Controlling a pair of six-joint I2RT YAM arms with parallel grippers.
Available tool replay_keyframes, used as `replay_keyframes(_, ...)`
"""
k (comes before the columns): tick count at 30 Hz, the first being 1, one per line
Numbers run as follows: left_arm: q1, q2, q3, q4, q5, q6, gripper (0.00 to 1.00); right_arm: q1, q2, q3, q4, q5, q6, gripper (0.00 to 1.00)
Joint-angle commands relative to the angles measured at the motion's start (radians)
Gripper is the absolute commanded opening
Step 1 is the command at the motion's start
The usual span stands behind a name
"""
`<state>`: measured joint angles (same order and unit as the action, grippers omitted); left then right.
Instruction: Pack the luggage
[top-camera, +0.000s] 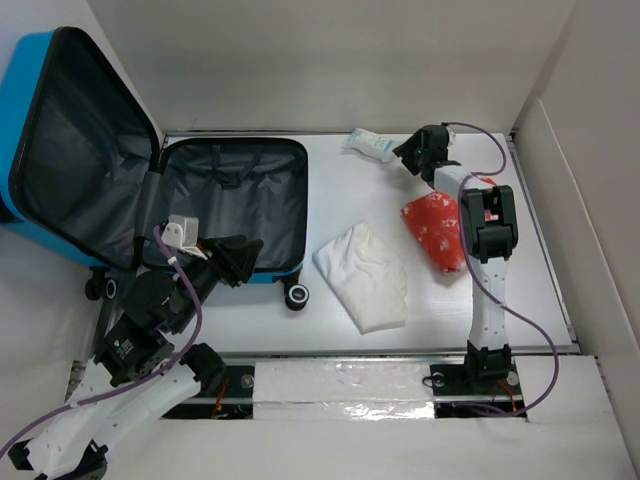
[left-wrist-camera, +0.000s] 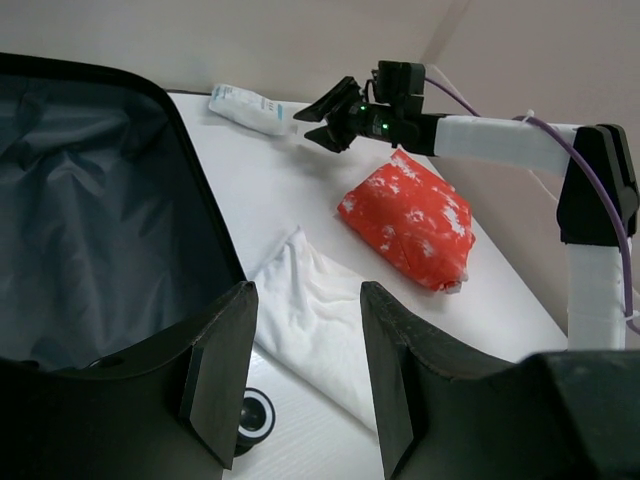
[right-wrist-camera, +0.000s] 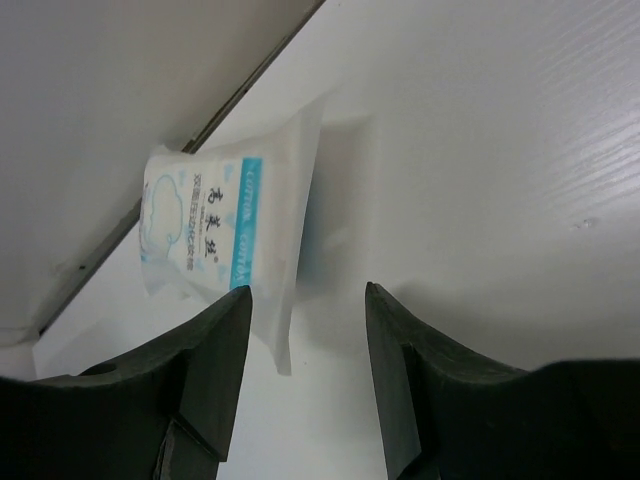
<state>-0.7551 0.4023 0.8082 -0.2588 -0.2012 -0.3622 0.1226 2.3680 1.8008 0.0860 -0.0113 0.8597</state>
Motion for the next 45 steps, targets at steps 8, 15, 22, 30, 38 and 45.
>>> replay_keyframes(8, 0.005, 0.006, -0.004, 0.026, 0.002, 0.032, 0.43, 0.021, 0.128, 0.138, 0.101, -0.068, 0.131, 0.20)
replay_keyframes(15, 0.005, 0.015, -0.003, 0.026, -0.001, 0.035, 0.43, 0.003, 0.013, -0.111, 0.536, -0.148, 0.156, 0.00)
replay_keyframes(22, 0.005, 0.023, -0.001, 0.021, -0.018, 0.035, 0.43, 0.003, -0.257, -0.289, 0.802, -0.268, 0.125, 0.00)
replay_keyframes(30, 0.005, 0.024, -0.001, 0.013, -0.050, 0.025, 0.43, 0.150, -0.452, -0.333, 0.792, -0.401, 0.053, 0.00)
replay_keyframes(38, 0.005, 0.018, 0.002, 0.003, -0.081, 0.014, 0.42, 0.350, -0.447, -0.169, 0.747, -0.556, 0.114, 0.00)
replay_keyframes(45, 0.005, -0.028, -0.004, 0.004, -0.122, -0.001, 0.42, 0.494, -0.406, -0.152, 0.656, -0.532, 0.084, 0.14)
